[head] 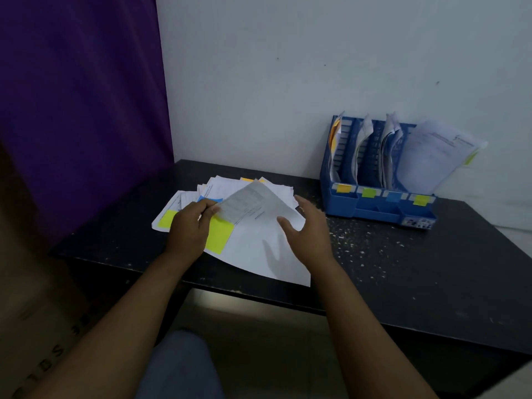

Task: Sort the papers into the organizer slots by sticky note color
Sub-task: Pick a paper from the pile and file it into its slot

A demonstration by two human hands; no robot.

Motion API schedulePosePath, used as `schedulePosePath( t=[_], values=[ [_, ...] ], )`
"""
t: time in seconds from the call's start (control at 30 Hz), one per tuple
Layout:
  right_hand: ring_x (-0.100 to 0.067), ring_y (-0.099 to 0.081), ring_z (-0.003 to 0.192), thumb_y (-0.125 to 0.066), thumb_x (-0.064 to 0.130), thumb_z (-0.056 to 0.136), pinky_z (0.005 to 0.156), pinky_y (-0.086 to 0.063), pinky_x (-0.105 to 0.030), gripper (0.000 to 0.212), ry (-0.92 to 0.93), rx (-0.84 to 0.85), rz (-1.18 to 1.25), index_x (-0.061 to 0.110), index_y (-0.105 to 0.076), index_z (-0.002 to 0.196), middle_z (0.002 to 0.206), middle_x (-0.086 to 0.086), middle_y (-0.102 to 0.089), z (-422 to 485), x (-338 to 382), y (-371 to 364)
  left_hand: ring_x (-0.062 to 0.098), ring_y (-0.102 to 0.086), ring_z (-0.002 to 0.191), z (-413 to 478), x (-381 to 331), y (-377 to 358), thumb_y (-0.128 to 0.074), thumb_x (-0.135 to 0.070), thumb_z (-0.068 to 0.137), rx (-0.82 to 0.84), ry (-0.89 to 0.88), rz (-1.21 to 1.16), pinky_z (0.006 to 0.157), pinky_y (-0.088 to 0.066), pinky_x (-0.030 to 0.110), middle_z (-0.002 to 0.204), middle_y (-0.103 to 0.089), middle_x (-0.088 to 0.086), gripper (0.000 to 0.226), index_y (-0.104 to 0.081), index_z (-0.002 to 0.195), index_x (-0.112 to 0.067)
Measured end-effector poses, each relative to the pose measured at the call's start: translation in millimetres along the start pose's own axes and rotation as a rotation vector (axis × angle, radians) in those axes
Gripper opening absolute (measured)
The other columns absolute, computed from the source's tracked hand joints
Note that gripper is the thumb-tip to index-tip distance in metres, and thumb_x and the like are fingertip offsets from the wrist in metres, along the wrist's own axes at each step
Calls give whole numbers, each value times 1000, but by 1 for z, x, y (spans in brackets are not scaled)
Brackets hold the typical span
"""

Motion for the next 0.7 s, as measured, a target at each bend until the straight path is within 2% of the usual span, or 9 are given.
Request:
schedulePosePath(
  t=[0.1,0.17,0.27,0.33,0.4,0.47,0.57,0.63,0.7],
  values=[
    [-14,-41,141,-75,48,92,114,-37,-39,65,-11,21,30,34,-50,151,152,9,-52,-4,-3,5,10,-64,87,16,-20,14,-63,-15,106,-57,-89,-33,80,-48,25,92,-71,-15,14,-76,102,-12],
    [-12,-47,133,-75,44,94,110,-41,-36,54,-24,-10,52,34,-57,143,141,12,-58,-7,-4,9,9,-68,86,27,-35,20,-66,-14,104,-74,-140,-49,79,-52,31,94,-75,-8,13,-78,103,-10],
    [-11,-59,109,-73,41,95,98,-54,-43,23,-60,-97,134,30,-74,116,110,16,-64,-6,-3,24,-3,-68,87,41,-57,28,-71,-16,101,-109,-190,-111,80,-56,32,94,-77,-6,12,-80,104,-9],
    [-9,-63,94,-71,40,97,86,-57,-40,18,-52,-138,182,24,-77,102,96,13,-67,-6,3,34,2,-69,87,48,-70,35,-73,-22,100,-168,-211,-153,82,-58,38,95,-77,-6,14,-80,108,-14],
    [-4,-65,85,-67,40,100,76,-56,-27,19,-62,-160,266,23,-74,95,91,8,-70,-6,10,45,12,-69,91,54,-77,40,-74,-34,98,-252,-151,-171,84,-57,39,100,-75,-6,24,-73,122,-28],
    [-1,-66,80,-63,38,103,65,-50,-14,22,-64,-199,356,21,-71,91,90,5,-71,-7,16,54,18,-65,95,57,-77,40,-76,-50,93,-310,-34,-180,86,-53,35,113,-68,-5,52,-54,139,-38],
    [-2,-67,80,-59,34,107,63,-52,-12,25,-69,-288,474,16,-71,93,90,3,-73,-7,20,67,15,-66,100,57,-79,21,-76,-61,88,-261,168,-305,91,-56,32,128,-63,-3,77,-42,147,-25],
    [-4,-68,80,-58,33,107,65,-54,-13,25,-78,-335,528,16,-72,95,90,3,-74,-8,21,74,9,-69,97,52,-83,6,-73,-54,94,-169,246,-354,91,-58,27,121,-69,-5,58,-53,138,-22],
    [1,-67,76,-57,31,108,63,-52,-11,24,-89,-365,566,22,-72,91,87,7,-74,-9,21,80,15,-73,95,48,-87,-6,-70,-47,99,-118,227,-336,91,-60,40,107,-75,-6,29,-67,118,-25]
  ],
)
Point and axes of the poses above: each hand's wrist, its own z-axis towards the middle knuckle, its own y-axis out of the back of the hand, x = y × z, the point moved 7 cm from there along z, towards the middle knuckle
